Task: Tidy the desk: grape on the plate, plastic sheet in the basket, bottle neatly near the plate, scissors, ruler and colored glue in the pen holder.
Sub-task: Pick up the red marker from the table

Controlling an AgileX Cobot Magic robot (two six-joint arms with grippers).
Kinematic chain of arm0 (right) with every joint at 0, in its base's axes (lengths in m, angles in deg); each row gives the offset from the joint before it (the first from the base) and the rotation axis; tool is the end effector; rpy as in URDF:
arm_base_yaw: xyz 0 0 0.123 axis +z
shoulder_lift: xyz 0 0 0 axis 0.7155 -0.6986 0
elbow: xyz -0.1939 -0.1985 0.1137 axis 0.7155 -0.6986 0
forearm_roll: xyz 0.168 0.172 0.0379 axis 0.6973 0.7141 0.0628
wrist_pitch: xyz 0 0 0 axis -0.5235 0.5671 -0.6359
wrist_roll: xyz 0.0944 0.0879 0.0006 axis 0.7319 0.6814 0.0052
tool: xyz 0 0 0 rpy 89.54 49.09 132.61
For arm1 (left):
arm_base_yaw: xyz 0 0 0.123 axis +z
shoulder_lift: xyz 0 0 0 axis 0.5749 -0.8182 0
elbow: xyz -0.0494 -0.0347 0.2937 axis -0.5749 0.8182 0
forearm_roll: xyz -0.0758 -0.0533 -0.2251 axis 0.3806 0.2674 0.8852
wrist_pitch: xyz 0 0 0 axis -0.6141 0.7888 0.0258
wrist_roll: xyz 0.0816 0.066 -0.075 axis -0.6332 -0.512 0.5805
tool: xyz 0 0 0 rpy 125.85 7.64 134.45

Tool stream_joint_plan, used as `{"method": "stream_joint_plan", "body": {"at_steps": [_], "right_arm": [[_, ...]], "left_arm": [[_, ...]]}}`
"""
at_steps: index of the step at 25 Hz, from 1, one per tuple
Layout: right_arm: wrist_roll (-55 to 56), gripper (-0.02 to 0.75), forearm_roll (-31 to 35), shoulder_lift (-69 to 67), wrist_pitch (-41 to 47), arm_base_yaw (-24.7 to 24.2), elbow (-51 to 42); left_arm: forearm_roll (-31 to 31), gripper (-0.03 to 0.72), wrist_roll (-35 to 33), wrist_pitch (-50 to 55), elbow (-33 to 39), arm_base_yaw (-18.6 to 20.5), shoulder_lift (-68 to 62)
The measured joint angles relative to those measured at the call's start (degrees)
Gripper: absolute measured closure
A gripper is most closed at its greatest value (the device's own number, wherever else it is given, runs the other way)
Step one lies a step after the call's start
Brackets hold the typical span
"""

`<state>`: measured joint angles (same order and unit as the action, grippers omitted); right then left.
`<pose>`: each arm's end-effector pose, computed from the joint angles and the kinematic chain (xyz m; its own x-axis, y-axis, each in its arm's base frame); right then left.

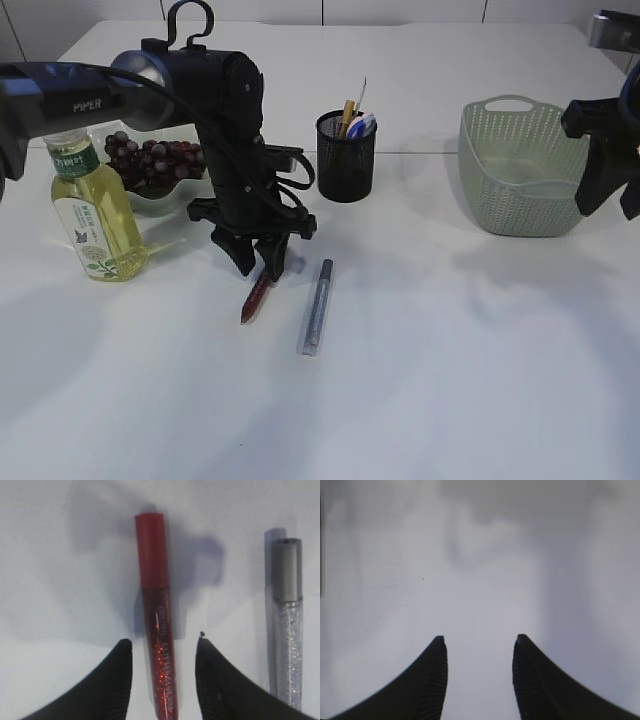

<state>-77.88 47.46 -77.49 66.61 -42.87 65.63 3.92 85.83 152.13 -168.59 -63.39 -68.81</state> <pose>0.3172 0.0324 0.2807 -0.9830 0.0401 -0.1790 0.0142 0.9895 0.1437 0.4283 -0.2476 0.1043 -0.9461 0.3233 -0.0197 0.3232 0.9386 -0.1207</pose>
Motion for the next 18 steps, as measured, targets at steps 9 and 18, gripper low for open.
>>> {"method": "stream_joint_plan", "body": {"at_steps": [9,18], "right_arm": [[0.00,0.386,0.00,0.00,0.00,0.00,0.00],[0.00,0.386,0.00,0.00,0.00,0.00,0.00]], "left_arm": [[0.00,0.380,0.00,-0.11,0.00,0.00,0.00],[0.21,0.404,0.70,-2.82,0.00,0.00,0.00]]}}
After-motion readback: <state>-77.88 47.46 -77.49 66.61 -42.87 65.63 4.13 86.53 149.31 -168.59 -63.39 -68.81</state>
